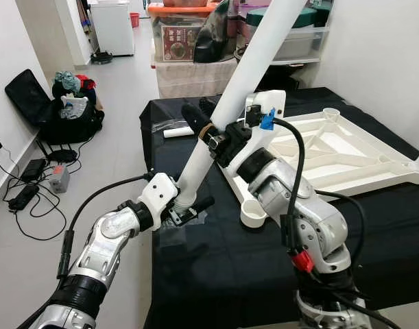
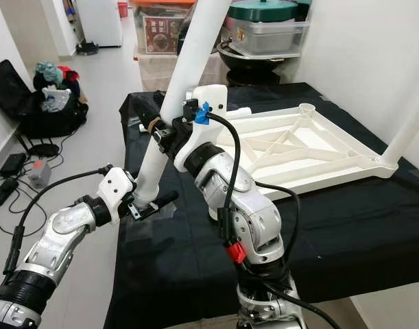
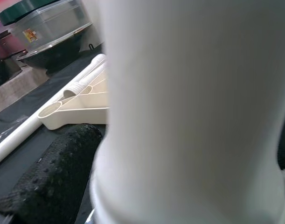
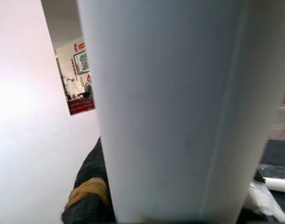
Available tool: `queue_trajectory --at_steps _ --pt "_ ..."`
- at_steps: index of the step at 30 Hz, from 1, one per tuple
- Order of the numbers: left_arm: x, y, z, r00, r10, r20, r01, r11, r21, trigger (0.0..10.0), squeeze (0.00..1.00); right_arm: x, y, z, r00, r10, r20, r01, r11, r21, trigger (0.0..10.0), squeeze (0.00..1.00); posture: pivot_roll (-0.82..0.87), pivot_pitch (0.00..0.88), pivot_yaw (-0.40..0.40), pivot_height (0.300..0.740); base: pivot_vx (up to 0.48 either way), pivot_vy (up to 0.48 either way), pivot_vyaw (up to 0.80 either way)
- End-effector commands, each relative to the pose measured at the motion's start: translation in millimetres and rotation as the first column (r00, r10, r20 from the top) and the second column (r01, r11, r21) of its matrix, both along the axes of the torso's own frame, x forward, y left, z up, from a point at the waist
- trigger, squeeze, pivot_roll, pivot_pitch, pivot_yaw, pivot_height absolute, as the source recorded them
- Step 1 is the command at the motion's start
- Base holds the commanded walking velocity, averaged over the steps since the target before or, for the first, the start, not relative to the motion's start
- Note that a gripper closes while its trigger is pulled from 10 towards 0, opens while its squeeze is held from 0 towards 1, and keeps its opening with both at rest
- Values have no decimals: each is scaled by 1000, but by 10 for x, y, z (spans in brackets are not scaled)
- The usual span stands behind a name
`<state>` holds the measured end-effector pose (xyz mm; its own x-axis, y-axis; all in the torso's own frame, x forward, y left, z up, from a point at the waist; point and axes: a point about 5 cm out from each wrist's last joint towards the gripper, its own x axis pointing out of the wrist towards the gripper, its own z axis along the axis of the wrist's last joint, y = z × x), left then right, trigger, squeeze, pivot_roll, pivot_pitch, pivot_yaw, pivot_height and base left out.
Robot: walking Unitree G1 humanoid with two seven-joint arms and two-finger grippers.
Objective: Building children table
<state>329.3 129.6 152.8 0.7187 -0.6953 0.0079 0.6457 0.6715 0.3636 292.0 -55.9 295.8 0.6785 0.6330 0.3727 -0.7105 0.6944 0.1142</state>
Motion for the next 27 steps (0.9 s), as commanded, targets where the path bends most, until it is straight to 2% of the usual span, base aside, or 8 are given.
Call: queue_trajectory --at_steps 1,3,4,5,20,23,24,27 --pt "-15 -11 -61 1000 -3 -15 3 1000 14 10000 0 -52 26 72 999 34 28 -34 999 7 10000 0 23 0 -37 740 0 0 0" --pt "-17 -17 -64 1000 -7 -17 7 1000 10 10000 0 -64 33 78 999 42 31 -43 999 7 10000 0 21 0 -36 740 0 0 0" --pt "-19 -23 -59 1000 -12 -13 12 1000 2 1216 0 -70 38 80 998 48 32 -48 999 6 10000 0 21 0 -36 740 0 0 0" --pt "-20 -25 -50 1000 -13 -8 13 1000 -5 0 0 -74 42 79 998 51 31 -51 999 5 10000 0 21 0 -37 740 0 0 0" --pt "-43 -56 -27 1000 -19 12 20 1000 -22 0 0 -60 50 -2 998 55 -3 -56 998 -16 10000 0 25 0 -40 740 0 0 0" --pt "-41 -59 -30 1000 -16 10 16 1000 -20 549 0 -50 50 -18 999 51 -12 -51 999 -16 10000 0 25 0 -41 740 0 0 0" --pt "-34 -61 -40 1000 -7 9 7 1000 -4 10000 0 -44 51 -29 999 49 -19 -49 999 -16 10000 0 25 0 -41 740 0 0 0" --pt "-33 -65 -48 1000 -5 5 5 1000 -3 10000 0 -43 52 -39 998 51 -25 -52 999 -13 10000 0 26 0 -43 740 0 0 0"
